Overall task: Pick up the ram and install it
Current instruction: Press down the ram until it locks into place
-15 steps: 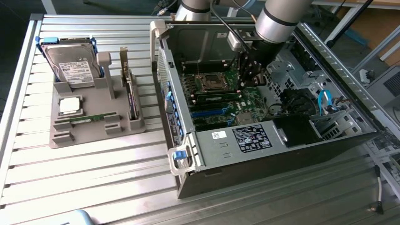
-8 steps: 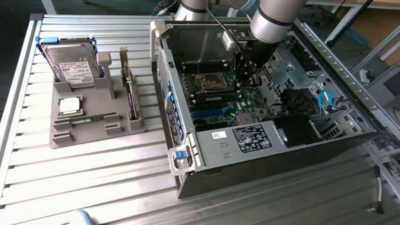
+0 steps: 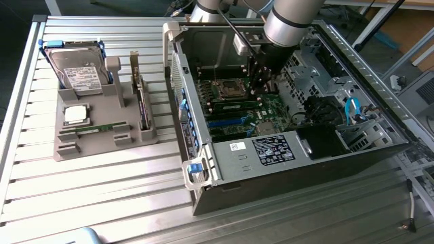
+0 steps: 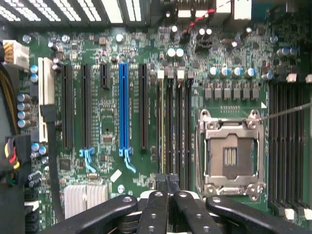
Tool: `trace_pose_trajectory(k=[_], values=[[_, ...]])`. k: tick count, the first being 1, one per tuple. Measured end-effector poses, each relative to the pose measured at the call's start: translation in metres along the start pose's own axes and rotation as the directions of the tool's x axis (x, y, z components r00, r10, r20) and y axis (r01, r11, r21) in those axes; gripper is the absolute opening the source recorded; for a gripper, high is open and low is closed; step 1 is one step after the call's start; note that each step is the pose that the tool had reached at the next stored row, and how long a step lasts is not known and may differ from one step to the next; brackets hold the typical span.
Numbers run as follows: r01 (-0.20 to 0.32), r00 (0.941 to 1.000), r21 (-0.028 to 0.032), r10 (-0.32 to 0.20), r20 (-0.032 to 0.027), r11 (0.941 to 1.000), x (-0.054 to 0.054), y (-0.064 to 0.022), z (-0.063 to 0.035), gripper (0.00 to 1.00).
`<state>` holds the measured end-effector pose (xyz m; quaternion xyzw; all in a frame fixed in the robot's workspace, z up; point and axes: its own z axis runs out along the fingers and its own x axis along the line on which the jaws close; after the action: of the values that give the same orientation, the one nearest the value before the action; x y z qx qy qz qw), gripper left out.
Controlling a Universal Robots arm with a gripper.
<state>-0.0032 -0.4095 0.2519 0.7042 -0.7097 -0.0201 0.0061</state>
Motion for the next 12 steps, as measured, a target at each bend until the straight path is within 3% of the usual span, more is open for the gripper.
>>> trace_pose_trajectory(k=[12], values=[[0.0,1.0,0.0,0.0,0.0001,1.0,0.0,0.0296,0.0011,0.1]])
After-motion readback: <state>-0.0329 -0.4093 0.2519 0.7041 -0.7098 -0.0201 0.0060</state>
